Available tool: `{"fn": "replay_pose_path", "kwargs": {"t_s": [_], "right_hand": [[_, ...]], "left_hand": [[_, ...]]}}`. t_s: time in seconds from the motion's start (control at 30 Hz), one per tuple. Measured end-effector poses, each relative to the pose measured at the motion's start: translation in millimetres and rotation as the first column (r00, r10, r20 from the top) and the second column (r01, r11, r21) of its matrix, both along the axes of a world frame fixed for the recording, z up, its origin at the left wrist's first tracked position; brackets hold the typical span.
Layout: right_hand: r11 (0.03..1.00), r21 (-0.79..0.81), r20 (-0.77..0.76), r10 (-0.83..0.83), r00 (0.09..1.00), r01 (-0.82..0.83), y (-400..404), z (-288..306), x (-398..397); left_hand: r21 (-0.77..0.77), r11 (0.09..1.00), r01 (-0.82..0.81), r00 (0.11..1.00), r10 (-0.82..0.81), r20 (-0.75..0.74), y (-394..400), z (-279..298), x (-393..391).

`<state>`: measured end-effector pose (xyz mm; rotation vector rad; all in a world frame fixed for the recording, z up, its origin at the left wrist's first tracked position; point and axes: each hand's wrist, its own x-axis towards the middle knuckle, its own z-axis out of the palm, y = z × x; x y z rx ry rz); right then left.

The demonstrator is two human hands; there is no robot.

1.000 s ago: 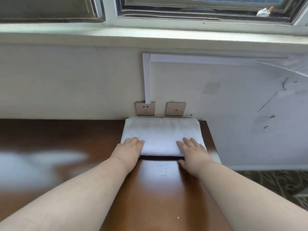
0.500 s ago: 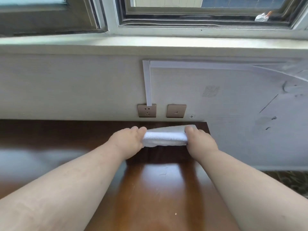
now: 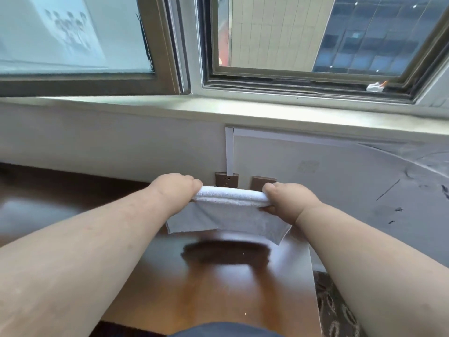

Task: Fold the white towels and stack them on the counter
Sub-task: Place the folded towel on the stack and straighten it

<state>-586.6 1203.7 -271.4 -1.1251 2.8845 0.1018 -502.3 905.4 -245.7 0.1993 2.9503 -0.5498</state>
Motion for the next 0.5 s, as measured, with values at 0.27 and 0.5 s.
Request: {"fn": "replay_pose_path", "kwargs": {"t_s": [0.27,0.5], "right_hand": [[0.984,0.033,-0.016,0.177,0.984,-0.177,-39.4,57.3,-3.1],[0.943,0.024,-0.068,0.331,0.941,-0.331,-119.0,100.3,36.1]], "left_hand": [[0.045,0.973,-0.227,0.972,0.23,-0.058,-20.8,45.1,59.4],[0.012,0.922,-0.387,0.907,0.383,-0.179,-77.0,71.0,141.5]]}}
